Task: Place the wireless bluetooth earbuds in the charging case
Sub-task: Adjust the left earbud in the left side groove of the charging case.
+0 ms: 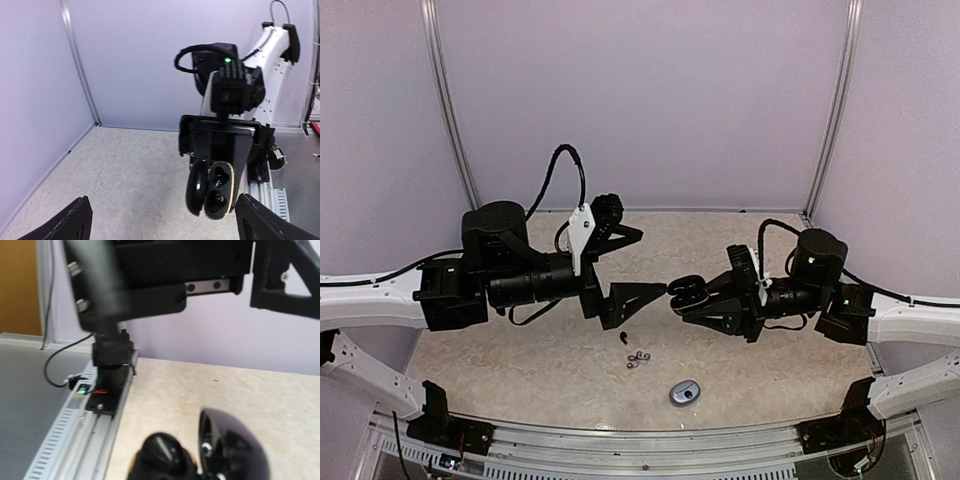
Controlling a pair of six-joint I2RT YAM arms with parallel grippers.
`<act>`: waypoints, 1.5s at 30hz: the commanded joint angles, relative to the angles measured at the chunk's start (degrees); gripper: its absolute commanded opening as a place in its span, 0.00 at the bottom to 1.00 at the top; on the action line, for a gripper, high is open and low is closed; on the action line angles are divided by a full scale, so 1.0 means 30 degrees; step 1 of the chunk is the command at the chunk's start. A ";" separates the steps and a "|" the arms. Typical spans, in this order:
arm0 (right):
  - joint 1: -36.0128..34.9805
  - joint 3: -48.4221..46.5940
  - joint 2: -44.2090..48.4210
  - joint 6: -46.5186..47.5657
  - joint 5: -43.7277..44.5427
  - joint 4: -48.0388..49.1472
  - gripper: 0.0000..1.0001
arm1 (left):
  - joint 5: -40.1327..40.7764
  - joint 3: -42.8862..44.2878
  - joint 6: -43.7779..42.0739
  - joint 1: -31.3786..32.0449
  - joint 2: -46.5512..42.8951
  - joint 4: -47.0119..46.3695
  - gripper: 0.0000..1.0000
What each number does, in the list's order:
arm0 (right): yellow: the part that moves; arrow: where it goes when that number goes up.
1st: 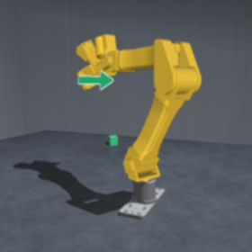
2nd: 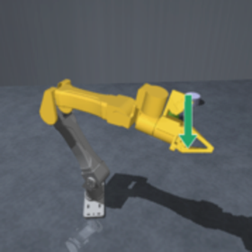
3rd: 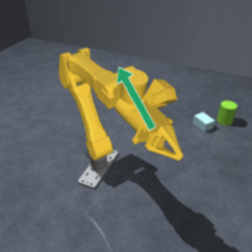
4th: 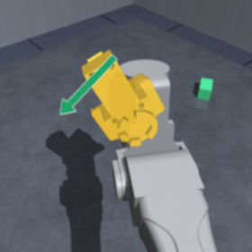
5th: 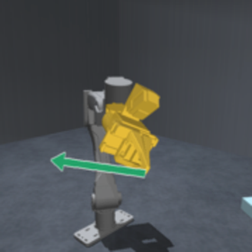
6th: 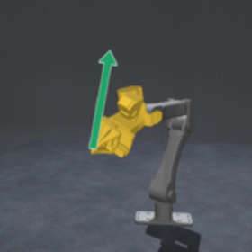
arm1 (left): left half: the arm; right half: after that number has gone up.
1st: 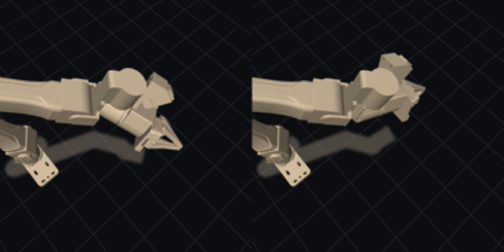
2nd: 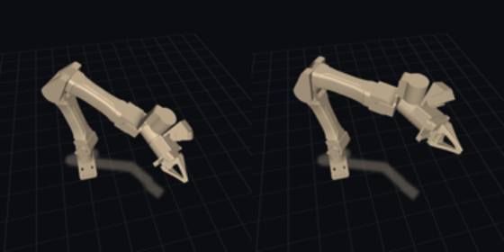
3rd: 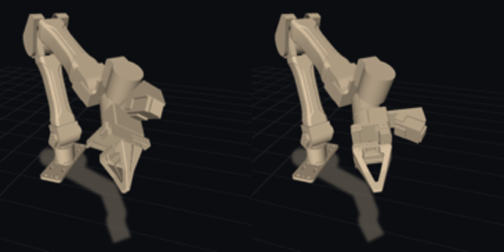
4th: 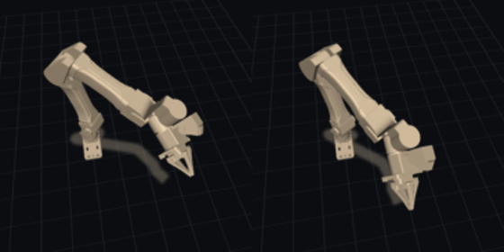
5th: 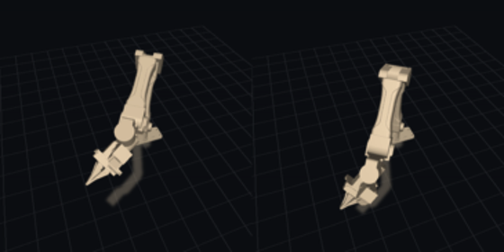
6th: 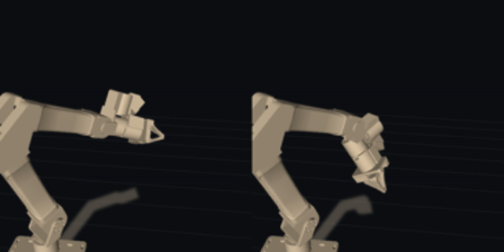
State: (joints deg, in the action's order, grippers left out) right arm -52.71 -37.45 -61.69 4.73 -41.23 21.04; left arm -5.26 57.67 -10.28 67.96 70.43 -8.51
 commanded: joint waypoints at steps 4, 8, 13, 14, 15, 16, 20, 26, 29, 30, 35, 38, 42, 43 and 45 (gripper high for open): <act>0.0920 0.1321 0.1515 -0.1167 0.2136 0.1215 0.00 | 0.4261 0.0448 0.7102 -0.3107 0.0268 0.2237 0.99; 0.1702 0.1877 0.2054 -0.1929 0.2135 0.1461 0.00 | 0.2010 -0.0461 1.0330 -0.5527 0.0670 0.3294 0.99; 0.2024 0.2053 0.2304 -0.2058 0.2906 0.0737 0.00 | 0.2612 -0.0293 1.1637 -0.6160 0.2307 0.5217 0.85; 0.2047 0.2102 0.2326 -0.2011 0.3044 0.0607 0.00 | 0.2713 0.0080 1.1580 -0.6120 0.2898 0.5940 0.80; 0.2028 0.2137 0.2354 -0.2009 0.3181 0.0502 0.00 | 0.2876 0.0504 1.1573 -0.6119 0.3916 0.6719 0.77; 0.2073 0.2182 0.2386 -0.2009 0.3217 0.0424 0.00 | 0.2837 0.0795 1.1507 -0.6089 0.4713 0.7234 0.73; 0.2083 0.2544 0.2516 -0.2162 0.3039 0.0462 0.00 | 0.2058 0.0997 1.1174 -0.6078 0.6737 0.7741 0.65; 0.2100 0.2875 0.2466 -0.2437 0.2686 0.0646 0.00 | 0.1221 0.0934 1.1387 -0.6110 0.8727 0.7380 0.56; 0.2093 0.2867 0.2444 -0.2314 0.2699 0.0576 0.00 | 0.1251 0.1248 1.1433 -0.5765 0.9579 0.7387 0.55; 0.2103 0.2874 0.2416 -0.2314 0.2677 0.0576 0.00 | 0.1375 0.1416 1.1427 -0.5602 0.9896 0.7515 0.55; 0.2102 0.2845 0.2323 -0.2303 0.2584 0.0546 0.00 | 0.2701 0.2303 1.1219 -0.4646 1.1409 0.8450 0.61; 0.2103 0.2845 0.2350 -0.2340 0.2585 0.0546 0.00 | 0.3905 0.2888 1.1143 -0.4048 1.2231 0.9180 0.64; 0.2078 0.2816 0.2302 -0.2347 0.2526 0.0521 0.00 | 0.5728 0.3697 1.1446 -0.3721 1.3230 1.0313 0.64; 0.2090 0.2790 0.2281 -0.2366 0.2498 0.0517 0.00 | 0.6157 0.3857 1.1476 -0.3662 1.3392 1.0576 0.64; 0.2097 0.2765 0.2282 -0.2413 0.2494 0.0488 0.00 | 0.6893 0.4126 1.1598 -0.3616 1.3721 1.1009 0.64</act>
State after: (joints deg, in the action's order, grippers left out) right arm -46.85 -29.21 -55.16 -1.69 -33.17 22.35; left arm 8.38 67.55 23.79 56.90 109.56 20.08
